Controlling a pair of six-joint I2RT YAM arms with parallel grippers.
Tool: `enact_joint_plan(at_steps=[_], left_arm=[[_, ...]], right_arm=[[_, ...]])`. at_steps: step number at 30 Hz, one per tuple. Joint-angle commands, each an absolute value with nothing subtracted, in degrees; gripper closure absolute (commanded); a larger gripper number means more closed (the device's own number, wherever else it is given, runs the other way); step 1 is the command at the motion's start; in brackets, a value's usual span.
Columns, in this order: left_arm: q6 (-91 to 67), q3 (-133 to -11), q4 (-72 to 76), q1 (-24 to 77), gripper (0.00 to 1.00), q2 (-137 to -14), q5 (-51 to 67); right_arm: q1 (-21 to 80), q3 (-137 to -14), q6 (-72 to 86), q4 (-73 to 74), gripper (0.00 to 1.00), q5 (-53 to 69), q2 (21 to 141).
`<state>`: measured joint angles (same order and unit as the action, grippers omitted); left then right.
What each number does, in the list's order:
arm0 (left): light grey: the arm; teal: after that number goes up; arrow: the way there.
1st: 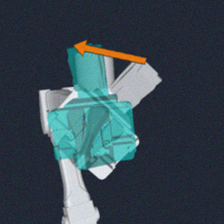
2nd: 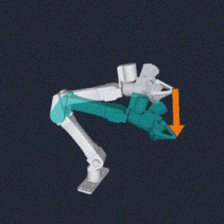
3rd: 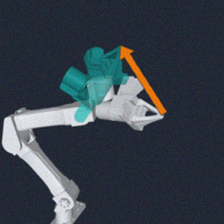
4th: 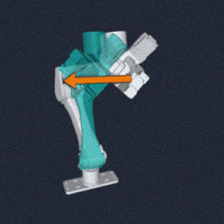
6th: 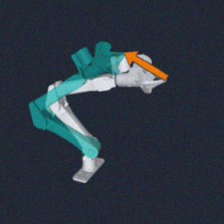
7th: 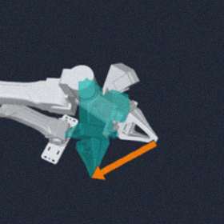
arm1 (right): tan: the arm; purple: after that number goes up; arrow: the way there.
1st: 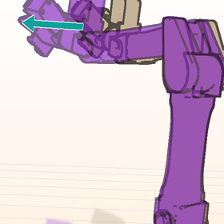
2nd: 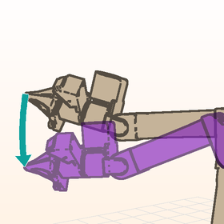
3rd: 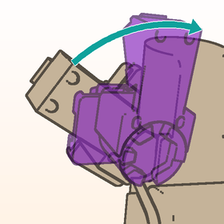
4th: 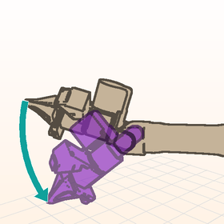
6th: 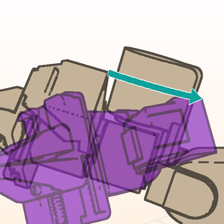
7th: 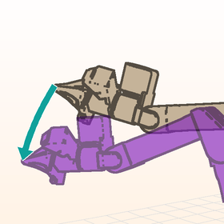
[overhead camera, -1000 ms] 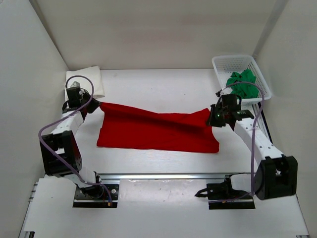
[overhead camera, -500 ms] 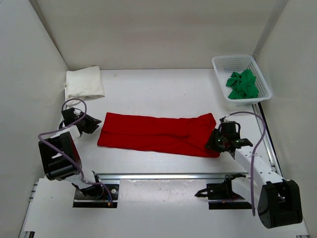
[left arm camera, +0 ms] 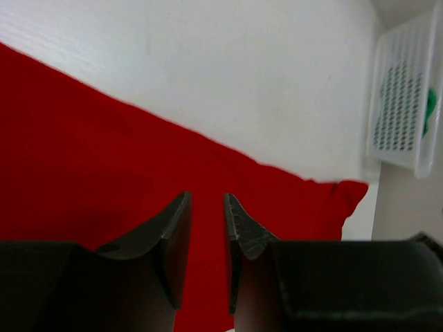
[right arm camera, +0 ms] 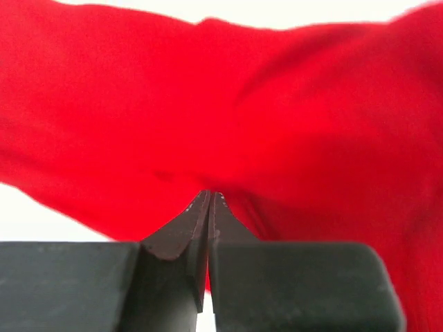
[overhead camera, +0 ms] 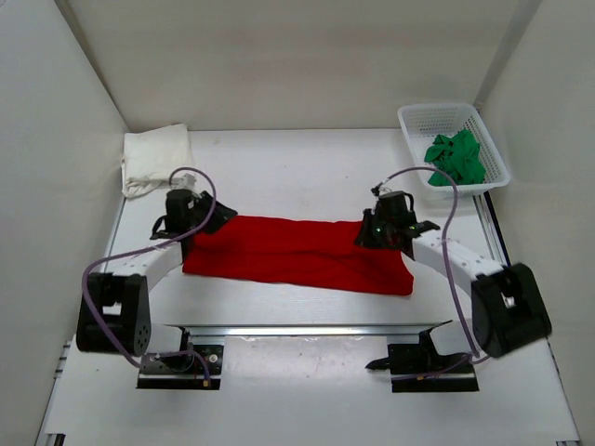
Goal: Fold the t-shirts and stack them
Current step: Fold the other side of the tshirt into a rectangle
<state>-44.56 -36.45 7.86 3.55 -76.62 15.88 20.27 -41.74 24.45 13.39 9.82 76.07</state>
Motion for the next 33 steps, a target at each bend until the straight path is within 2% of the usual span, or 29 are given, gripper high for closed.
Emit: enact_joint_plan(at_steps=[1, 3, 7, 13, 19, 21, 25, 27, 33], left_arm=[[-45.08, -35.34, 10.72, 7.29, 0.65, -80.5, 17.21], [-45.26, -33.67, 12.39, 9.66, 0.66, -81.65, 17.84], [-45.35, -31.47, 13.88, 11.68, 0.66, -81.22, 18.54], [-47.37, -27.95, 17.23, 13.53, 0.66, -78.67, 19.34], [-49.39, -27.6, 19.68, 15.03, 0.65, -78.31, 19.17], [-50.01, -28.73, 19.95, 16.51, 0.67, -78.66, 18.98], [-49.92, -31.98, 19.86, 19.41, 0.66, -81.11, 17.14], [-50.18, -33.83, 20.13, 19.86, 0.65, -82.88, 16.87], [-50.1, -40.25, 19.25, 19.52, 0.64, -91.14, 19.34]], right_arm=[[20.74, -47.27, 22.06, 6.07, 1.0, 12.12, 84.16], [21.26, -49.73, 21.36, 7.38, 1.0, 12.13, 89.19], [24.07, -47.83, 22.05, 7.39, 1.0, 11.52, 90.62], [29.25, -39.03, 26.53, 7.19, 1.0, 10.02, 82.55], [35.16, -35.95, 29.36, 10.81, 1.0, 9.31, 75.5], [32.62, -36.56, 28.39, 11.16, 0.98, 11.16, 72.53], [19.88, -37.35, 25.84, 9.59, 0.85, 14.59, 67.77], [10.68, -37.79, 24.18, 8.19, 0.81, 16.68, 69.07], [-1.21, -38.94, 23.99, 1.33, 0.77, 18.54, 77.69]])
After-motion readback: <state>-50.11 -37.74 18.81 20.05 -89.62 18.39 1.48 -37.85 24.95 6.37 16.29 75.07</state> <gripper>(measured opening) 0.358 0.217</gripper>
